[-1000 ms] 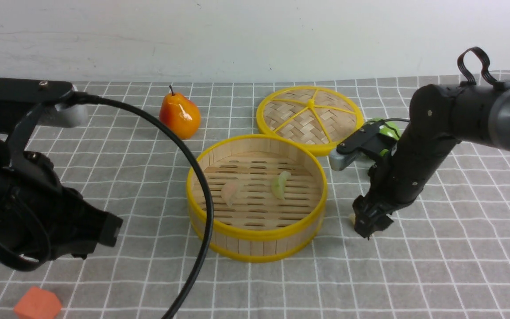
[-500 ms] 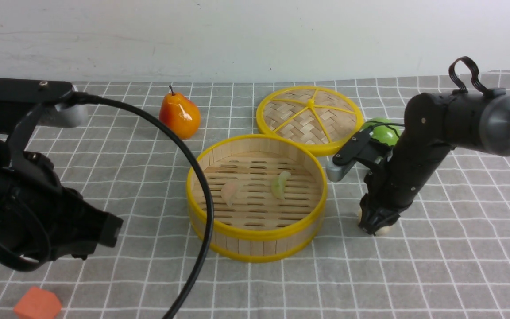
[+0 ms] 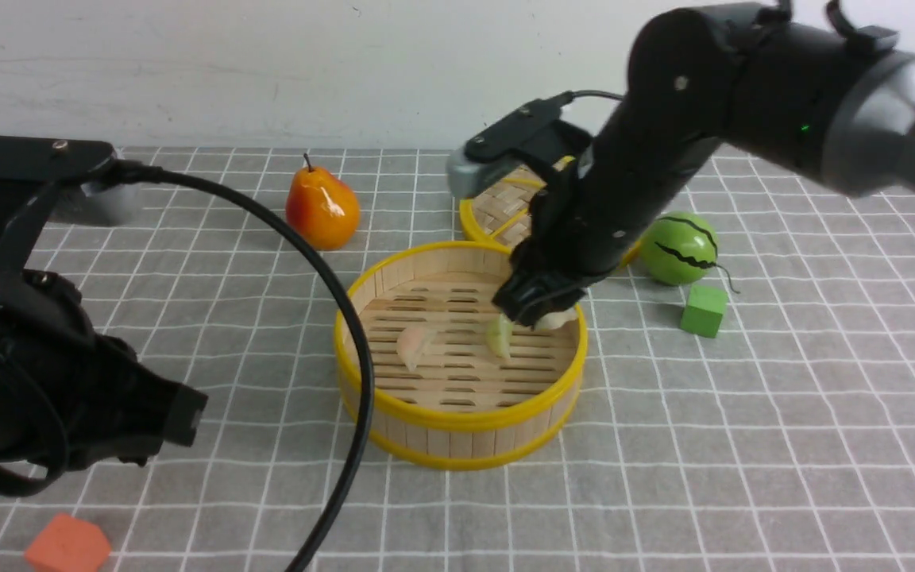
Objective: Put the dumplings into the steamer on the table with the grey tablecloth.
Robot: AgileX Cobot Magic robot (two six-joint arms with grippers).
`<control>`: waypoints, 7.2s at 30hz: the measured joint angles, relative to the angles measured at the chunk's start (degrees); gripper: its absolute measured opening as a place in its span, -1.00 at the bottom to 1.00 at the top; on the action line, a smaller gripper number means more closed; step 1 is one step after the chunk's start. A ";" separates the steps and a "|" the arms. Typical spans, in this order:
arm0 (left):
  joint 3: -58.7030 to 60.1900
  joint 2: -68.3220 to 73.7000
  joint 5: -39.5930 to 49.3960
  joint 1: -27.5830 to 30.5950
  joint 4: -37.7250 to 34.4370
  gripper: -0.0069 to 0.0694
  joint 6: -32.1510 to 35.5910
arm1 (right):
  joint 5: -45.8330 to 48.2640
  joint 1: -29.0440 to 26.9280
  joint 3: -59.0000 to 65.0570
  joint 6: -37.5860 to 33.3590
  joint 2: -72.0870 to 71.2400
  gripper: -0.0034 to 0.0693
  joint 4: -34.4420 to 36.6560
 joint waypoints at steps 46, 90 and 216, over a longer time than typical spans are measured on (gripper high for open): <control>35.44 -48.17 -20.33 0.00 0.37 -0.83 -6.08 | -22.42 3.33 43.68 6.14 -54.74 -0.96 3.80; 35.44 -48.17 -20.33 0.00 0.37 -0.76 -6.08 | -49.52 -30.33 101.70 18.73 -110.57 -0.97 -2.25; 62.75 -61.47 -40.16 27.62 -0.22 -0.83 1.28 | -34.16 -36.72 102.98 19.84 -113.86 -0.65 -3.64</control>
